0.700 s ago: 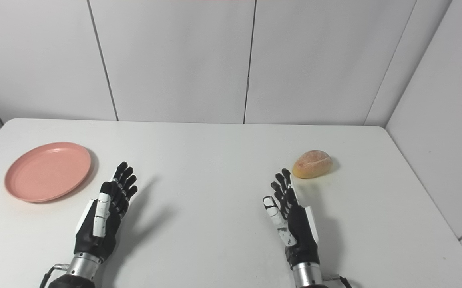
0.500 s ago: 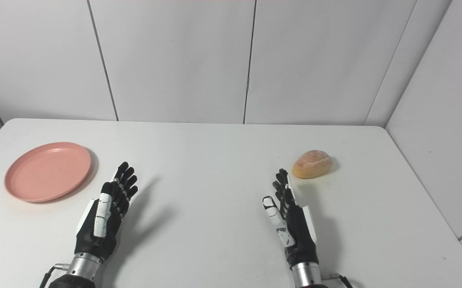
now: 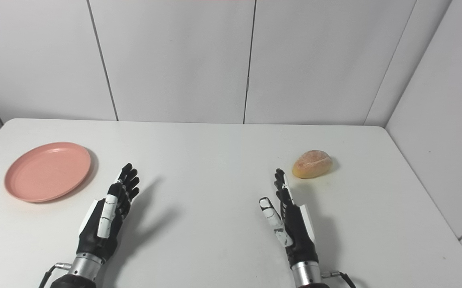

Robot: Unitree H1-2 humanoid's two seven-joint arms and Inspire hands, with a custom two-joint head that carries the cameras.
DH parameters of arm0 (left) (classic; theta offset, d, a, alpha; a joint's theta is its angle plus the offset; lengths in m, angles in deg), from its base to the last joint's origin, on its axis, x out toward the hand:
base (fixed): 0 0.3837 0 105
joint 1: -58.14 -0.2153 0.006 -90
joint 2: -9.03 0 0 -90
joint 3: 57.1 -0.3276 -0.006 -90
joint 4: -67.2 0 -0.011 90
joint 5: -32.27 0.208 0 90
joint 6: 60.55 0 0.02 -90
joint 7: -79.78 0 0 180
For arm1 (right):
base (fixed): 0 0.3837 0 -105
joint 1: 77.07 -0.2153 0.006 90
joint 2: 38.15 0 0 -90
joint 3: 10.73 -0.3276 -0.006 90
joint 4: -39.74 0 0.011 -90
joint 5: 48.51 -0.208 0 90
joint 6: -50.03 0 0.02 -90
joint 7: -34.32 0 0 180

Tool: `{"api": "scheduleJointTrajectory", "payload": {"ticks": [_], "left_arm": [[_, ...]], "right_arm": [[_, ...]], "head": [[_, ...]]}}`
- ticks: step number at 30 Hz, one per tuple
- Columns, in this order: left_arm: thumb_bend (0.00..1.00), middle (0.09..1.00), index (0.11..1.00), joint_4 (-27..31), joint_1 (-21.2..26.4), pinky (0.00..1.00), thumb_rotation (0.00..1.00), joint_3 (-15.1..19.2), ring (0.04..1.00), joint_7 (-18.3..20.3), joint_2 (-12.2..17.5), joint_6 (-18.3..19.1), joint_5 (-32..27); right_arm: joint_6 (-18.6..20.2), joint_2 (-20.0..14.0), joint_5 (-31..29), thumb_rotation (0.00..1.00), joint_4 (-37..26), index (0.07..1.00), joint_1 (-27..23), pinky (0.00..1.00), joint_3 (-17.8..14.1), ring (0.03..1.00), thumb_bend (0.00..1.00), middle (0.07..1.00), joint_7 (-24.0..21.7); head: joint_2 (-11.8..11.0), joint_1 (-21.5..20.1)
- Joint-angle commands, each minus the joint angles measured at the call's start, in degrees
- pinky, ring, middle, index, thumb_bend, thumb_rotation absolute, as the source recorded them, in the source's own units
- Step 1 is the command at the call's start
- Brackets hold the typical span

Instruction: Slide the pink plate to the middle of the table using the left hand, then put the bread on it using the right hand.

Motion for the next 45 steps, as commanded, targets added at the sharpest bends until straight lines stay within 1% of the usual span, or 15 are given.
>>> {"api": "scheduleJointTrajectory", "payload": {"ticks": [1, 9, 11, 14, 16, 18, 19, 20, 21, 23, 25, 29, 34, 41, 45], "left_arm": [[0.73, 1.0, 1.0, -1.0, -0.8, 1.0, 1.0, 0.0, 1.0, -0.1, 0.6, -0.3, 0.4], [0.74, 1.0, 1.0, -1.0, -0.9, 1.0, 1.0, 0.2, 1.0, -0.2, 0.5, 0.2, 0.1], [0.74, 1.0, 1.0, -1.1, -1.0, 1.0, 1.0, 0.1, 1.0, -0.1, 0.5, 0.1, 0.2], [0.74, 1.0, 1.0, -1.4, -1.1, 1.0, 1.0, -0.3, 1.0, -0.5, -0.1, -0.7, 0.6], [0.74, 1.0, 1.0, -1.9, -1.2, 1.0, 1.0, -0.7, 1.0, -0.9, -0.9, -1.3, 1.3], [0.74, 1.0, 1.0, -2.3, -1.3, 1.0, 1.0, -1.3, 1.0, -1.4, -1.8, -1.8, 2.0], [0.74, 1.0, 1.0, -2.5, -1.4, 1.0, 1.0, -1.4, 1.0, -1.5, -2.0, -1.9, 2.3], [0.73, 1.0, 1.0, -2.9, -1.4, 1.0, 1.0, -1.7, 1.0, -1.8, -2.7, -2.3, 2.6], [0.71, 1.0, 1.0, -3.3, -1.4, 1.0, 1.0, -2.0, 1.0, -2.2, -3.4, -2.7, 3.1], [0.69, 1.0, 1.0, -4.4, -1.3, 1.0, 1.0, -2.7, 0.995, -3.6, -4.5, -3.9, 5.1], [0.7, 1.0, 0.996, -5.7, -1.0, 1.0, 1.0, -3.2, 0.994, -4.9, -5.3, -5.0, 6.9], [0.71, 1.0, 0.985, -7.7, -0.3, 1.0, 1.0, -3.7, 0.998, -6.0, -6.4, -6.2, 8.2], [0.74, 1.0, 0.979, -8.8, 0.0, 1.0, 1.0, -3.9, 0.999, -6.7, -6.9, -7.0, 9.0], [0.74, 1.0, 0.981, -9.9, 0.3, 1.0, 1.0, -4.0, 0.999, -7.0, -6.5, -8.1, 8.8], [0.74, 1.0, 0.981, -9.6, 0.3, 1.0, 1.0, -3.6, 0.998, -7.0, -6.5, -7.7, 8.1]], "right_arm": [[-2.1, -0.2, -0.2, 0.89, -0.2, 1.0, -1.4, 1.0, -0.2, 1.0, 0.65, 1.0, 0.6], [-1.5, -0.2, -0.9, 0.88, -0.2, 1.0, -1.5, 1.0, -0.3, 1.0, 0.64, 1.0, 0.2], [-1.2, -0.2, -1.3, 0.88, -0.4, 1.0, -1.4, 1.0, -0.3, 1.0, 0.64, 1.0, 0.0], [-1.1, -0.7, -2.2, 0.88, -0.7, 1.0, -0.8, 1.0, -0.6, 1.0, 0.64, 1.0, -0.5], [-1.1, -1.4, -4.0, 0.87, -1.1, 1.0, -0.4, 1.0, -1.0, 1.0, 0.64, 1.0, -1.4], [-1.3, -2.2, -6.2, 0.84, -1.1, 1.0, 0.0, 1.0, -1.6, 1.0, 0.63, 1.0, -2.4], [-1.4, -2.4, -6.8, 0.83, -1.0, 1.0, 0.0, 1.0, -1.7, 1.0, 0.63, 1.0, -2.7], [-2.3, -3.1, -7.9, 0.82, -0.4, 1.0, 0.1, 1.0, -2.0, 1.0, 0.62, 1.0, -3.4], [-3.2, -3.7, -9.1, 0.81, 0.7, 1.0, -0.1, 1.0, -2.4, 1.0, 0.6, 1.0, -4.1], [-4.5, -4.7, -10.9, 0.82, 2.4, 1.0, -0.4, 1.0, -3.0, 1.0, 0.59, 1.0, -5.2], [-4.6, -5.5, -10.4, 0.83, 2.8, 1.0, -0.3, 1.0, -3.2, 1.0, 0.58, 1.0, -5.1], [-4.0, -6.1, -10.6, 0.85, 2.0, 1.0, 0.1, 1.0, -3.5, 1.0, 0.52, 1.0, -5.2], [-2.6, -6.5, -10.6, 0.87, 0.2, 1.0, 0.7, 1.0, -3.5, 1.0, 0.47, 1.0, -5.3], [-1.6, -6.4, -10.5, 0.86, -0.6, 1.0, 0.9, 1.0, -3.5, 1.0, 0.48, 1.0, -5.2], [-1.3, -5.9, -10.2, 0.85, -1.0, 1.0, 0.9, 1.0, -3.6, 1.0, 0.49, 1.0, -4.7]], "head": [[0.0, 0.1], [0.0, 0.1], [-0.4, 0.9], [-1.5, 5.9], [-2.5, 10.5], [-3.8, 14.1], [-3.8, 14.1], [-5.2, 17.6], [-5.8, 19.3], [-6.4, 21.4], [-7.6, 23.3], [-8.6, 24.5], [-8.8, 24.6], [-9.7, 24.4], [-10.0, 24.0]]}}
